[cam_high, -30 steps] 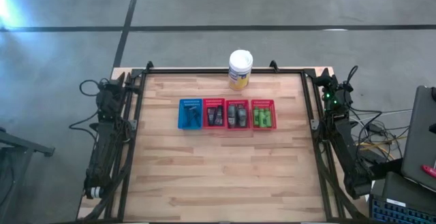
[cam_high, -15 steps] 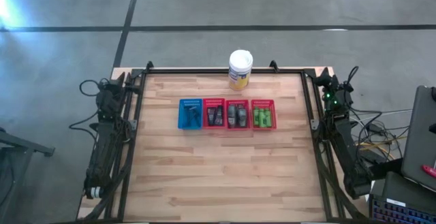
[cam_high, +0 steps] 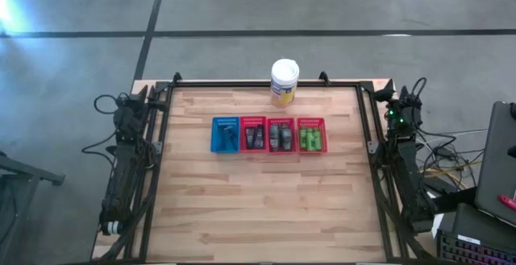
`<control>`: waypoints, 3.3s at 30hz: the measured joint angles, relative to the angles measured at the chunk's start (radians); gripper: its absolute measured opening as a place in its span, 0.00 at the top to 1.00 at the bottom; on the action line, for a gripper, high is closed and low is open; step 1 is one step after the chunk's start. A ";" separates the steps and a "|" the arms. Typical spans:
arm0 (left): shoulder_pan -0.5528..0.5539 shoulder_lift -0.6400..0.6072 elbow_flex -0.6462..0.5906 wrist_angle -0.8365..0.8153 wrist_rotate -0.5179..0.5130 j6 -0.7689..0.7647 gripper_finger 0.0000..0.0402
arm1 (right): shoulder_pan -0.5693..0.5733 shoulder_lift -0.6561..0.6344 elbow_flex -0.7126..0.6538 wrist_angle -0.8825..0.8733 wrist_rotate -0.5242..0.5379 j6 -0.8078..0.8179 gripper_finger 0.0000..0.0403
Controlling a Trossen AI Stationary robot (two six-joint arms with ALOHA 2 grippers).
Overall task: Pick & Place Travel size toiletries
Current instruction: Return to Home Position
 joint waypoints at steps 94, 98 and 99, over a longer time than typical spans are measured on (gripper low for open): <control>0.000 0.000 0.002 0.004 0.001 0.000 0.72 | 0.024 0.009 -0.001 -0.048 -0.441 -0.282 0.19; 0.000 0.000 0.002 0.004 0.001 0.000 0.72 | 0.024 0.009 -0.001 -0.048 -0.441 -0.282 0.19; 0.000 0.000 0.002 0.004 0.001 0.000 0.72 | 0.024 0.009 -0.001 -0.048 -0.441 -0.282 0.19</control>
